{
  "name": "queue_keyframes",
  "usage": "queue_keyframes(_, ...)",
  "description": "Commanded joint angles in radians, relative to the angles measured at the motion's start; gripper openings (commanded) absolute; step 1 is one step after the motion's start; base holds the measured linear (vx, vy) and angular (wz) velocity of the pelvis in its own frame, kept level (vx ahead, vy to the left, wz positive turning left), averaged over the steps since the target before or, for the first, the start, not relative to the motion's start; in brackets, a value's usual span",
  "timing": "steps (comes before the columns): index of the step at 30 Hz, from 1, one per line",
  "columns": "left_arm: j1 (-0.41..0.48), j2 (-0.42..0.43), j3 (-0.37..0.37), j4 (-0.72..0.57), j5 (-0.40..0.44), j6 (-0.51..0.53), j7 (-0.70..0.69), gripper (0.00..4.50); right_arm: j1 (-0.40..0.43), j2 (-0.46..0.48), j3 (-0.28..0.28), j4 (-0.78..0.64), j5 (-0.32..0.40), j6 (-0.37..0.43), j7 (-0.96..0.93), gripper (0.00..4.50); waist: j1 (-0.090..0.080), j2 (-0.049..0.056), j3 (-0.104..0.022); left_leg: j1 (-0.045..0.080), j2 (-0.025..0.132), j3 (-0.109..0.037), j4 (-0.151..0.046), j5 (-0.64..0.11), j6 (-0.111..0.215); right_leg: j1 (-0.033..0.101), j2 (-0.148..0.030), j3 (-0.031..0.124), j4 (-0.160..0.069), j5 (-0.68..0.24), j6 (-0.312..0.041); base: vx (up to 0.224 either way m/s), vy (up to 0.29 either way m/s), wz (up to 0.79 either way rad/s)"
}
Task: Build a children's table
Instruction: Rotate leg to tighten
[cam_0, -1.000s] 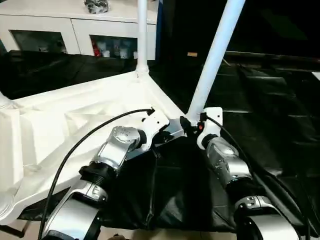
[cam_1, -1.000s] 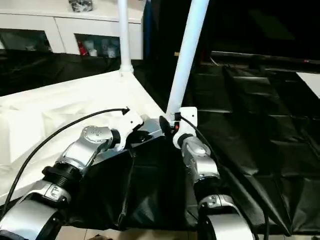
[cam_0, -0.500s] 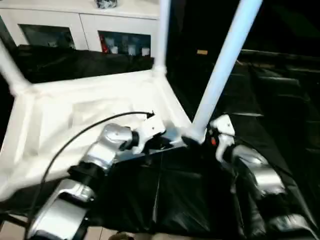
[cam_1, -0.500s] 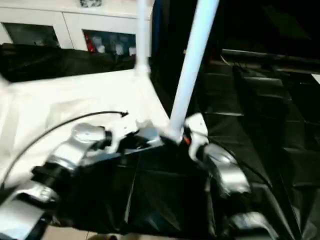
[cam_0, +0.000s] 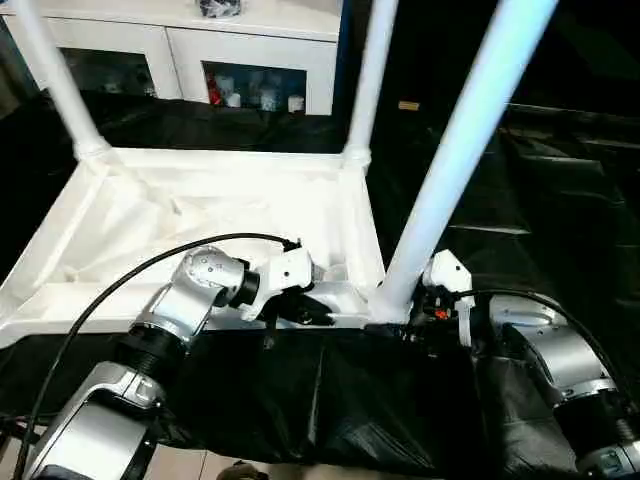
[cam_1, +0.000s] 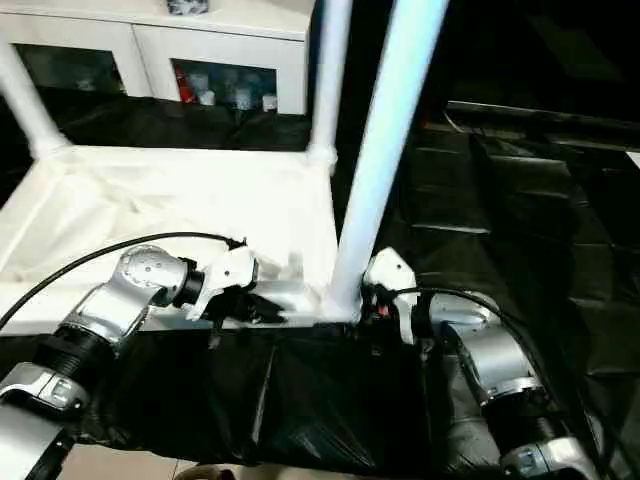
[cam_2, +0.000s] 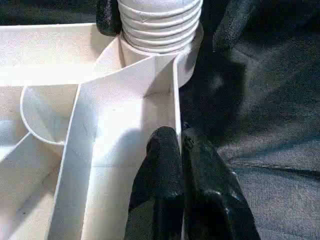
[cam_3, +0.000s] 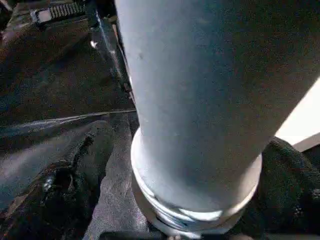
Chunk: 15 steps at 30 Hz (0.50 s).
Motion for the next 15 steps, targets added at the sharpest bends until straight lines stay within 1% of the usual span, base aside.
queue_keyframes(1, 0.003, -0.008, -0.034, -0.025, -0.002, -0.016, -0.037, 0.00, -0.023, -0.005, 0.027, 0.020, -0.022, -0.004, 0.017, 3.98, -0.002, 0.006, -0.057, 0.021, 0.062, -0.023, -0.064, -0.191, 0.043, 0.038, -0.074, 0.040, -0.062, -0.029, -0.277, 0.000, 0.000, 0.00)
queue_keyframes(4, 0.003, -0.007, -0.032, -0.026, -0.003, -0.013, -0.039, 0.00, -0.027, -0.004, 0.028, 0.019, -0.017, 0.005, 0.016, 3.84, -0.002, 0.006, -0.057, 0.022, 0.062, -0.023, -0.064, -0.186, 0.040, 0.038, -0.073, 0.040, -0.060, -0.022, -0.276, 0.000, 0.000, 0.00)
queue_keyframes(5, 0.003, -0.007, -0.031, -0.027, -0.005, -0.012, -0.040, 0.00, -0.028, -0.002, 0.028, 0.017, -0.013, 0.010, 0.016, 3.55, -0.002, 0.006, -0.058, 0.022, 0.062, -0.023, -0.063, -0.183, 0.041, 0.038, -0.073, 0.040, -0.059, -0.013, -0.278, 0.000, 0.000, 0.00)
queue_keyframes(6, 0.003, -0.008, -0.028, -0.028, -0.010, -0.007, -0.041, 0.00, -0.026, 0.001, 0.026, 0.010, -0.004, 0.021, 0.017, 3.46, -0.002, 0.005, -0.058, 0.022, 0.062, -0.023, -0.063, -0.180, 0.043, 0.039, -0.073, 0.040, -0.059, -0.008, -0.279, 0.000, 0.000, 0.00)
queue_keyframes(8, 0.005, -0.007, -0.027, -0.030, -0.014, -0.003, -0.043, 0.00, -0.023, 0.003, 0.024, 0.006, 0.002, 0.030, 0.022, 3.44, -0.001, 0.005, -0.059, 0.022, 0.061, -0.022, -0.061, -0.171, 0.048, 0.039, -0.073, 0.040, -0.057, 0.004, -0.282, 0.000, 0.000, 0.00)
queue_keyframes(10, 0.006, -0.007, -0.026, -0.032, -0.016, -0.001, -0.043, 0.00, -0.020, 0.006, 0.021, 0.006, 0.005, 0.033, 0.022, 3.22, 0.000, 0.006, -0.059, 0.021, 0.061, -0.022, -0.061, -0.164, 0.052, 0.040, -0.071, 0.039, -0.056, 0.012, -0.284, 0.000, 0.000, 0.00)
queue_keyframes(11, 0.009, -0.005, -0.025, -0.036, -0.019, 0.003, -0.044, 0.00, -0.016, 0.015, 0.015, 0.010, 0.008, 0.038, 0.016, 3.07, 0.000, 0.005, -0.059, 0.021, 0.061, -0.021, -0.061, -0.166, 0.052, 0.039, -0.072, 0.039, -0.056, 0.011, -0.284, 0.000, 0.000, 0.00)
queue_keyframes(12, 0.011, -0.004, -0.024, -0.038, -0.021, 0.007, -0.047, 0.00, -0.013, 0.023, 0.011, 0.014, 0.012, 0.042, 0.010, 3.01, 0.000, 0.006, -0.059, 0.022, 0.062, -0.022, -0.061, -0.171, 0.050, 0.039, -0.072, 0.039, -0.056, 0.003, -0.285, 0.000, 0.000, 0.00)
queue_keyframes(14, 0.013, -0.005, -0.022, -0.038, -0.024, 0.018, -0.045, 0.00, -0.004, 0.037, 0.002, 0.014, 0.022, 0.054, -0.005, 2.97, -0.002, 0.005, -0.059, 0.022, 0.062, -0.022, -0.062, -0.179, 0.043, 0.038, -0.072, 0.039, -0.057, -0.013, -0.284, 0.000, 0.000, 0.00)
queue_keyframes(15, 0.012, -0.006, -0.021, -0.037, -0.023, 0.019, -0.042, 0.00, -0.001, 0.042, 0.000, 0.013, 0.026, 0.059, -0.010, 2.86, -0.002, 0.005, -0.059, 0.022, 0.062, -0.022, -0.062, -0.180, 0.042, 0.038, -0.072, 0.039, -0.058, -0.015, -0.284, 0.000, 0.000, 0.00)
